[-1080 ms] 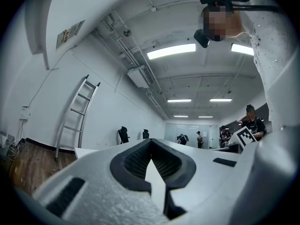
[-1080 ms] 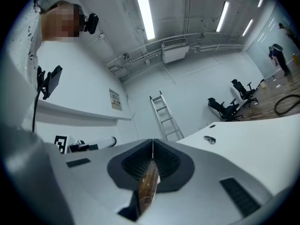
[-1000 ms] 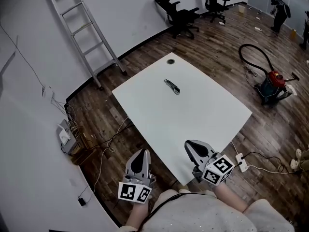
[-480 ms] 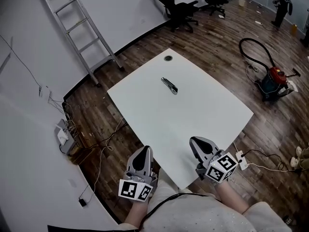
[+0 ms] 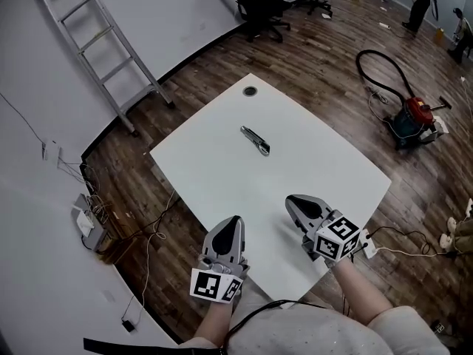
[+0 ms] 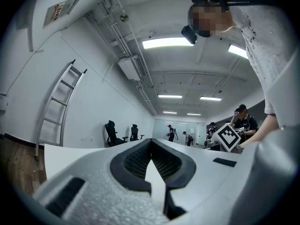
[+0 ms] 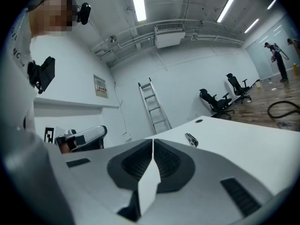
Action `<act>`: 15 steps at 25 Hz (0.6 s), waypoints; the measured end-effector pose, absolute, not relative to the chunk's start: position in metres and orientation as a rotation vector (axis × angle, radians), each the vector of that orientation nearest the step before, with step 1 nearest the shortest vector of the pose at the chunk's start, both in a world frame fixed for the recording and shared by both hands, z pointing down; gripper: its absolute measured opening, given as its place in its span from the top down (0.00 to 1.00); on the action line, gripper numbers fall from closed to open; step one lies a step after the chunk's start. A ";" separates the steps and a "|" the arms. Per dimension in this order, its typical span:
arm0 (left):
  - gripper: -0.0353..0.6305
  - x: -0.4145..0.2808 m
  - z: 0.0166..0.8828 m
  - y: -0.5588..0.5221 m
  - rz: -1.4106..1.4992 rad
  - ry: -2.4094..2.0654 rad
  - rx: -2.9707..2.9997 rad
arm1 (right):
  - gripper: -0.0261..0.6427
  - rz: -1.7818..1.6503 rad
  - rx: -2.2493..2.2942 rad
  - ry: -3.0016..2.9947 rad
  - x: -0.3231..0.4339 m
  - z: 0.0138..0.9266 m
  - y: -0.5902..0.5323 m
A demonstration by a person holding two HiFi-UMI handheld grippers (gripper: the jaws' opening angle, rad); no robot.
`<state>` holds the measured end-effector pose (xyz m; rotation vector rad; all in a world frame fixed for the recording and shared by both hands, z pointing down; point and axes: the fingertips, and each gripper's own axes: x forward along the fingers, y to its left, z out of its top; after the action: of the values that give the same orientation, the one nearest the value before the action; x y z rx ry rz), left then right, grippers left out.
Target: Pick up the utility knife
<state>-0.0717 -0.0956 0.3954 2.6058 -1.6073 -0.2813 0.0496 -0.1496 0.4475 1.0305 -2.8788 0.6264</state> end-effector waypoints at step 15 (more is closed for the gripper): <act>0.94 -0.087 0.445 -0.166 -0.301 -1.534 2.530 | 0.94 0.499 0.944 -2.615 0.015 0.516 -0.296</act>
<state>-0.0874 -0.1661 0.4445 2.5298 -1.5343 -0.3012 0.0151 -0.2957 0.5160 0.9438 -2.6149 0.4995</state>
